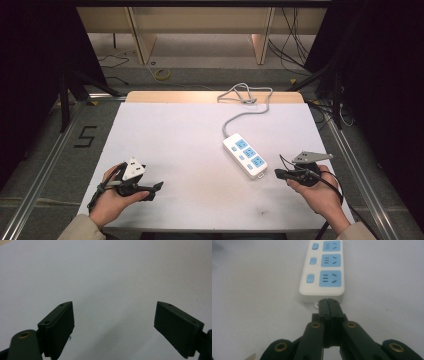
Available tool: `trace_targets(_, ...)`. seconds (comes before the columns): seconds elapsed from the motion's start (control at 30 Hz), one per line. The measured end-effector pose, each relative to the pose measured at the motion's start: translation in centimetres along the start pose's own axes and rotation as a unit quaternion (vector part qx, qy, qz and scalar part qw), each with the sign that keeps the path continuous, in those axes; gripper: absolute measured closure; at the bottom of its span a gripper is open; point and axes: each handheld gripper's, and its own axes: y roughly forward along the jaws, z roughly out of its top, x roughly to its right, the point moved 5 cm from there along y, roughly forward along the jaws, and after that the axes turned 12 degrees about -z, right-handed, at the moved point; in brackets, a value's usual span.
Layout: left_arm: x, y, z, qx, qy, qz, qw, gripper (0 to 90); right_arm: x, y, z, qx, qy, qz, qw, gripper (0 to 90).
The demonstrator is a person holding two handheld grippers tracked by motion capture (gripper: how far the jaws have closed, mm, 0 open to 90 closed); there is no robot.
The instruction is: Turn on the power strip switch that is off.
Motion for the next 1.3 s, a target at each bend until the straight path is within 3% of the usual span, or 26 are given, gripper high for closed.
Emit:
trace_targets(0.53, 0.0, 0.1, 0.0, 0.000, -0.001, -0.002, 1.0000, 16.2, -0.3, 0.6, 1.1, -0.005, -0.009, -0.005, 0.9999, 90.0)
trace_targets(1.3, 0.1, 0.2, 0.1, -0.005, 0.006, -0.002, 1.0000, 16.2, -0.4, 1.2, 2.4, -0.017, 0.000, -0.008, 0.9998, 90.0)
